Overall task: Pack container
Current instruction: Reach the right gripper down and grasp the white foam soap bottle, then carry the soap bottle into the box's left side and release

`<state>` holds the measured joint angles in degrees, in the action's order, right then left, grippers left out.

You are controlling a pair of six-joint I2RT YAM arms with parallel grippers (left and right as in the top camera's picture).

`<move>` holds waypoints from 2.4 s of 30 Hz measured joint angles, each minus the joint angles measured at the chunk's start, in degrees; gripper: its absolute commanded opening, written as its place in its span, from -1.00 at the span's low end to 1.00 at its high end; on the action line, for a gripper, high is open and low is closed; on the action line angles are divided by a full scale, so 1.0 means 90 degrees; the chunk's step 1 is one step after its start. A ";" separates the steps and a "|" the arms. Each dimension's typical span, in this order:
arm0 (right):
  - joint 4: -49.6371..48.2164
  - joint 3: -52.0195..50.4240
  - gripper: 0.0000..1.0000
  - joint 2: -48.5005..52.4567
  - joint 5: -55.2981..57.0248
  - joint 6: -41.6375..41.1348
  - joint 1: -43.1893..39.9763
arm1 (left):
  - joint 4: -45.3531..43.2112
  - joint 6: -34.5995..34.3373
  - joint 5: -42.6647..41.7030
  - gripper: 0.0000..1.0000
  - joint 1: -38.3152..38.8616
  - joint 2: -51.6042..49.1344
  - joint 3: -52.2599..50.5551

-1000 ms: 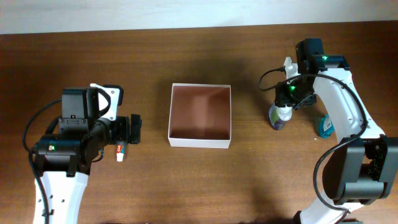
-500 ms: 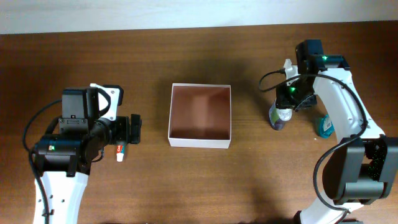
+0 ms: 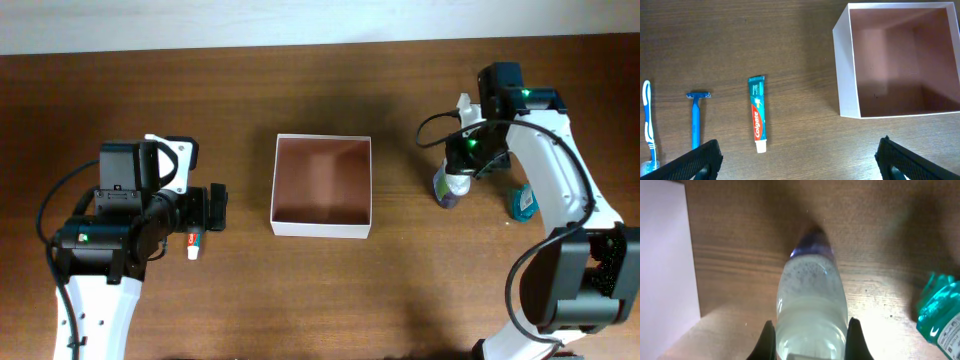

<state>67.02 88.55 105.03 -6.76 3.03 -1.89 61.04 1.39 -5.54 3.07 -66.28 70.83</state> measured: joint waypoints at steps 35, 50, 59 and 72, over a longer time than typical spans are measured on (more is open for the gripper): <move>0.1547 0.2577 -0.92 -0.1180 0.0709 -0.0942 0.3104 | 0.0000 0.0000 0.0000 0.99 0.0000 0.0000 0.0002; 0.0274 0.2805 -0.92 0.0255 0.0867 -0.3291 0.4566 | 0.0002 0.0000 0.0000 0.99 -0.0002 0.0000 0.0002; -0.0503 0.2805 -0.92 0.1515 0.0867 -0.3653 0.4566 | 0.0002 0.0000 0.0000 0.99 0.0000 0.0000 0.0002; -0.0765 0.2829 0.97 0.1829 0.0891 -0.3536 0.4554 | 0.0002 0.0000 0.0000 0.99 0.0000 0.0000 0.0002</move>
<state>60.14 114.02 121.49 1.26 -28.80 39.09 61.06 1.39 -5.54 3.07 -66.28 70.85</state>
